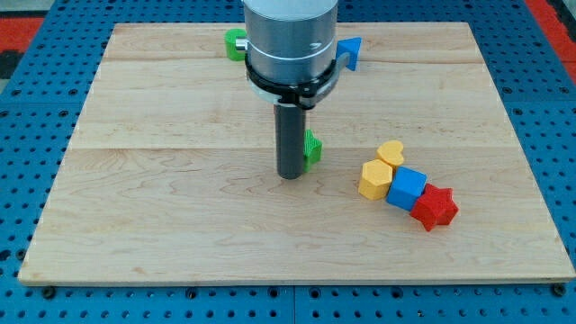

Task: Move the green star towards the group of blocks

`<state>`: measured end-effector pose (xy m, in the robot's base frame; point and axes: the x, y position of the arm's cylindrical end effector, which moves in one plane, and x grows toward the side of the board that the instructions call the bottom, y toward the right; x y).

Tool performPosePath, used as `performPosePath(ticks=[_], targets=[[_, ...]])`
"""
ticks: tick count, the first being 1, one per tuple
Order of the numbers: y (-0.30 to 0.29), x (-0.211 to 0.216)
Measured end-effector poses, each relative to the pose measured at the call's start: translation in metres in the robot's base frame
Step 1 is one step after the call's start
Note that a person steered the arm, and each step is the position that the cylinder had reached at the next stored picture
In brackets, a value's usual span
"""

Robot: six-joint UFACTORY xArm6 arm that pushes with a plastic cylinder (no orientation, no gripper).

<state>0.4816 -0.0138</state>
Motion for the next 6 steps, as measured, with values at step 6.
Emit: performPosePath(ticks=[6], targets=[[0.124, -0.025]])
